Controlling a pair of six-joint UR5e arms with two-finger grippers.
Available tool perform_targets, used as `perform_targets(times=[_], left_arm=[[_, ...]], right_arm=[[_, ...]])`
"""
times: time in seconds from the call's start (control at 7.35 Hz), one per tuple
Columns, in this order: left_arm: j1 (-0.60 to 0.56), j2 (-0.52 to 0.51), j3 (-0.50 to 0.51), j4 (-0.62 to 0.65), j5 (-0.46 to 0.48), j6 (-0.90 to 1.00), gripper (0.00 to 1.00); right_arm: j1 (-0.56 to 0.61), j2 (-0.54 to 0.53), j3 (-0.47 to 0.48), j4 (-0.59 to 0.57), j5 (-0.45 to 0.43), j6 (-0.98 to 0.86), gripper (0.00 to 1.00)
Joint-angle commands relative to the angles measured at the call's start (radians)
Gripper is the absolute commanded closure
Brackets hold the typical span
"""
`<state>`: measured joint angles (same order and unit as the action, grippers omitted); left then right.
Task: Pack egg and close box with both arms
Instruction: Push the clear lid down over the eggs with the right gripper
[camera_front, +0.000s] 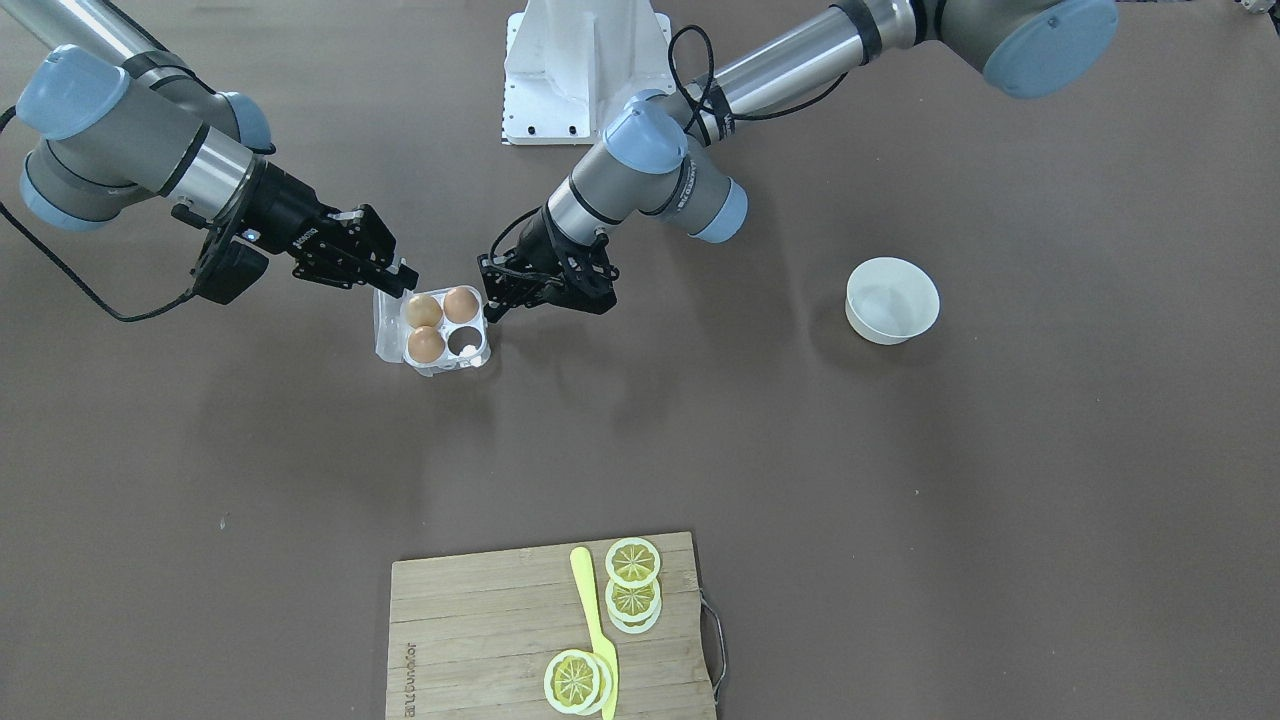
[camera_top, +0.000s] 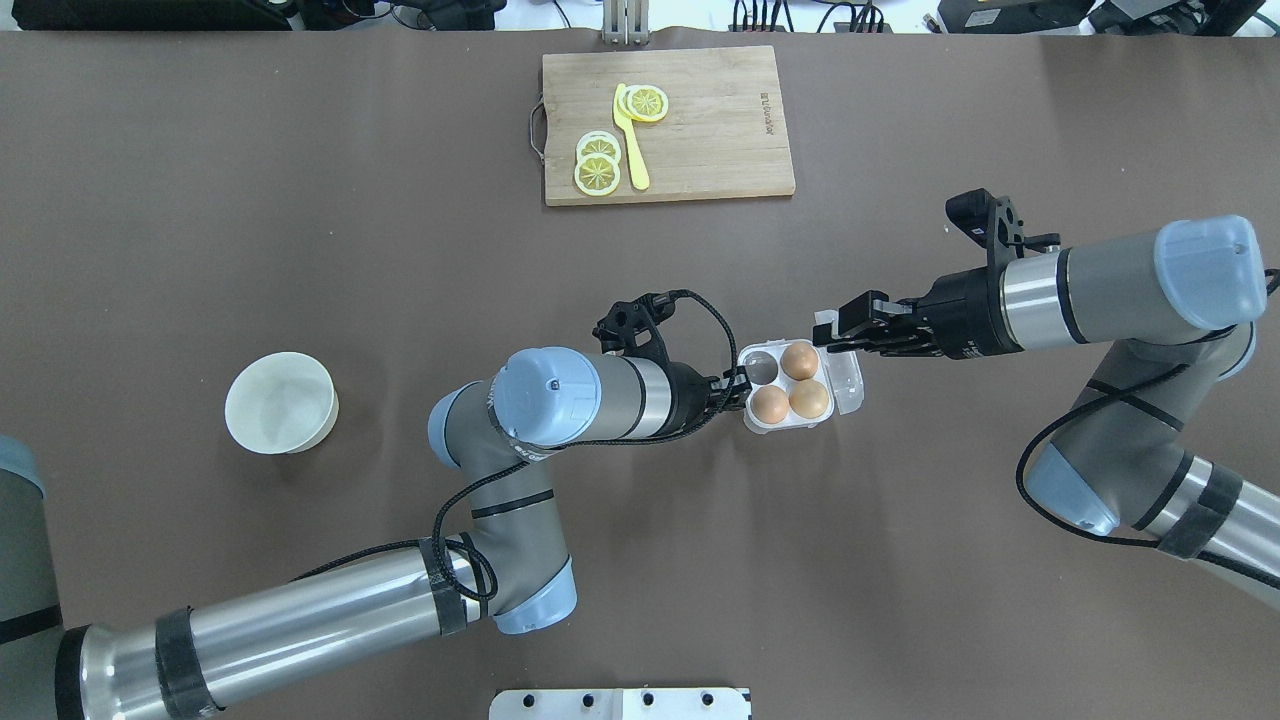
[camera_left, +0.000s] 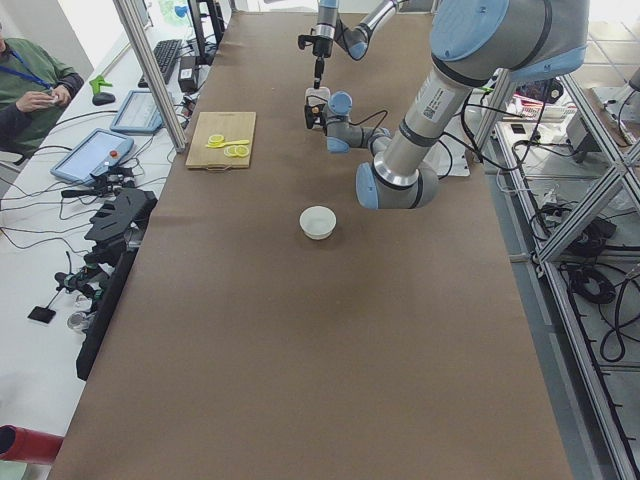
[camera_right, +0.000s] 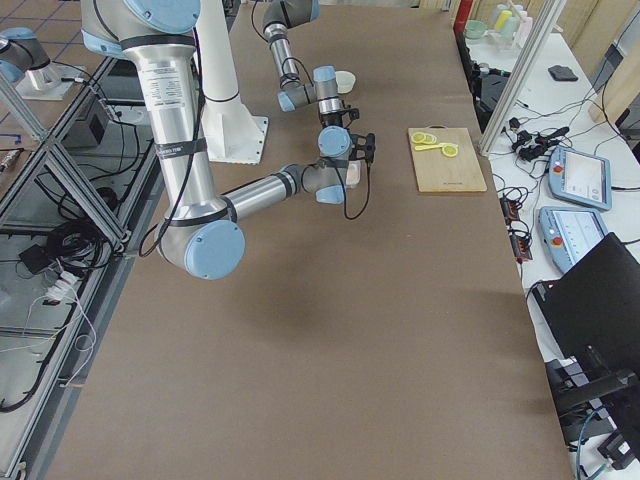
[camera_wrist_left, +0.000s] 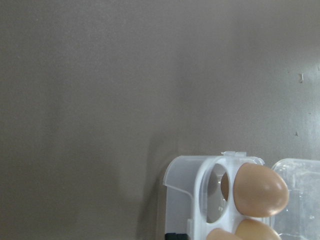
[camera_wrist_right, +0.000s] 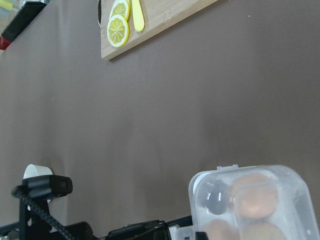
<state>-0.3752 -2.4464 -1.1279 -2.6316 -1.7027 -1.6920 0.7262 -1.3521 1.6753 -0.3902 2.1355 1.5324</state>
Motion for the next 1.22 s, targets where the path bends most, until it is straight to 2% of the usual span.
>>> perform_targets(times=[0.0,0.54,1.09], left_arm=[[-0.001,0.003,-0.006,-0.001,-0.001,0.0,1.0],[-0.002,0.003,-0.007,-0.001,-0.001,0.0,1.0],[-0.019,0.009,-0.027,-0.001,-0.009,0.005,1.0]], right_arm=[[-0.034,0.004,0.003,-0.001,-0.043,0.003,0.68],[-0.103,0.021,0.001,-0.001,-0.136,0.011,0.68],[-0.113,0.031,0.007,-0.003,-0.143,0.027,0.68]])
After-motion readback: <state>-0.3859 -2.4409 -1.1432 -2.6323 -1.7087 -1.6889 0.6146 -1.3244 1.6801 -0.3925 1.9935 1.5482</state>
